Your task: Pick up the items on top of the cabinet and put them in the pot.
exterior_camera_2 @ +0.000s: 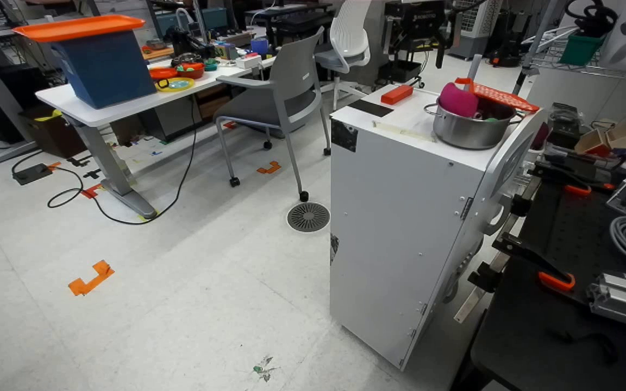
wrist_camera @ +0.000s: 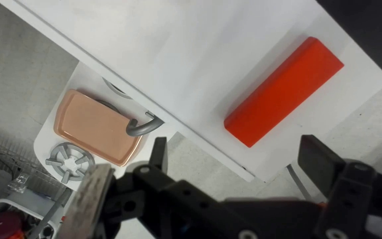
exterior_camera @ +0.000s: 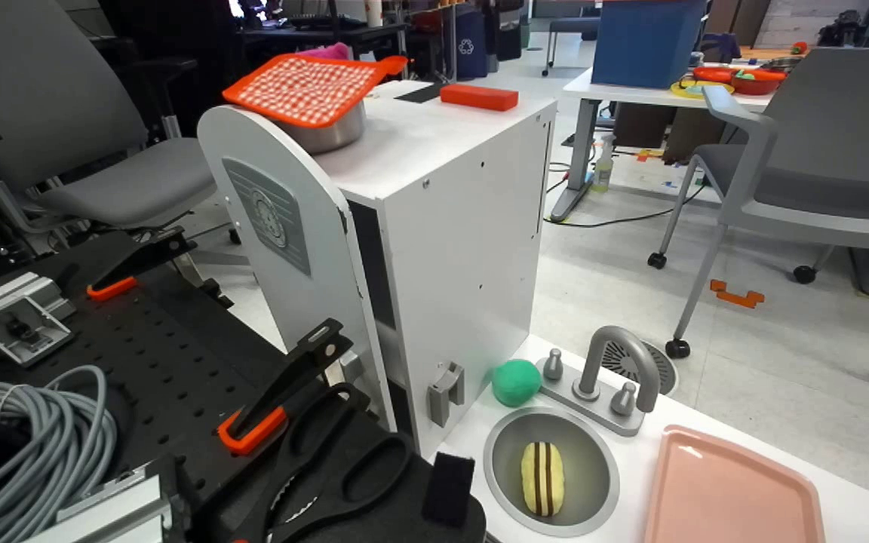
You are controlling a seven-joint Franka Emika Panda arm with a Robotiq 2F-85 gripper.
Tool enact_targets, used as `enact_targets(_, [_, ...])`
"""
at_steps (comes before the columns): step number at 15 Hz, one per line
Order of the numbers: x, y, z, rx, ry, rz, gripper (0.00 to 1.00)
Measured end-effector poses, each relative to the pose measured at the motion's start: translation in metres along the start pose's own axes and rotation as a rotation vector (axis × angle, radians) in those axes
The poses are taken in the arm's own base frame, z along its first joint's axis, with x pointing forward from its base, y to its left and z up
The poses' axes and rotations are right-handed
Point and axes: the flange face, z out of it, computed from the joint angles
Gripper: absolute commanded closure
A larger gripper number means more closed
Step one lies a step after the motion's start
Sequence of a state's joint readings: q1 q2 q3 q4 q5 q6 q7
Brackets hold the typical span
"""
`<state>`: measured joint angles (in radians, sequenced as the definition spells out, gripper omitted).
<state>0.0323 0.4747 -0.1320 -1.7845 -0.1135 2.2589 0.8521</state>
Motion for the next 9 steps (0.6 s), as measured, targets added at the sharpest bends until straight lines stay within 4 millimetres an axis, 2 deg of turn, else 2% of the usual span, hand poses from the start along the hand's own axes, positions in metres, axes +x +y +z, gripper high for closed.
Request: enact_targets(9, [-0.0063,-0.0064,0.0103,0.006,-0.02,0.068,0.0])
